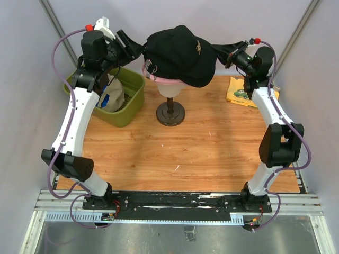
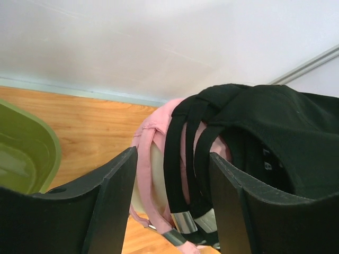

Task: Stack the hats
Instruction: Stack the hat on the hat.

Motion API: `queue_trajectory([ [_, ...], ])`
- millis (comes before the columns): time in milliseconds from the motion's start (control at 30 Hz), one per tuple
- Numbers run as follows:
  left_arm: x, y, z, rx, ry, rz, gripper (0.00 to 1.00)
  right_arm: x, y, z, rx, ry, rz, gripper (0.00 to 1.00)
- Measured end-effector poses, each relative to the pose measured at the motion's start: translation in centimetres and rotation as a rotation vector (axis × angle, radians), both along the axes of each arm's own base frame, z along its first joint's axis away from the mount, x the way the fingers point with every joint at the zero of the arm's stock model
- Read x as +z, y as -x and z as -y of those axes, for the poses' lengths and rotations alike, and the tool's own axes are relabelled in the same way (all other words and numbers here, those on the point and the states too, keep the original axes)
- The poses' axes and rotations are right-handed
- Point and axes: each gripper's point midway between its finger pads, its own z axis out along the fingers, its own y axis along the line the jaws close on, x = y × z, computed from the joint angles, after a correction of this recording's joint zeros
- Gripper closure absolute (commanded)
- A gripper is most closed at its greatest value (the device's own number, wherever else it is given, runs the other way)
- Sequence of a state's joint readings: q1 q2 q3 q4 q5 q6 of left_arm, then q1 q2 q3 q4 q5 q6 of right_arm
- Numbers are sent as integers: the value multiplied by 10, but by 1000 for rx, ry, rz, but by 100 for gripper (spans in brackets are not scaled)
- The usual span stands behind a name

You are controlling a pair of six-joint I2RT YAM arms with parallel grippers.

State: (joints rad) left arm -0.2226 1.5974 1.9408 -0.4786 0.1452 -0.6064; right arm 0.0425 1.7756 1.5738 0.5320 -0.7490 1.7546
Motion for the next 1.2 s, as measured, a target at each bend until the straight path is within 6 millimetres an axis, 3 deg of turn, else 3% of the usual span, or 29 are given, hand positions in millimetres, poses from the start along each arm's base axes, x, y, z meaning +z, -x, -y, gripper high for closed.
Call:
queue_trajectory([
  [233,24,20,-10,20,27,91,38,-8,-4,0,1,-4,-37,90],
  [433,40,27,-4,-17,50,146,38,-14,-7,0,6,-15,-72,91],
  [767,33,23,6,-77,37,121,38,-12,-12,-2,16,-15,-79,91],
  [1067,-1,3,16,-116,5,28,38,-11,-19,-3,22,-8,-91,91],
  [1200,-2,0,16,-118,-5,23,38,-10,-21,-3,21,2,-90,91],
])
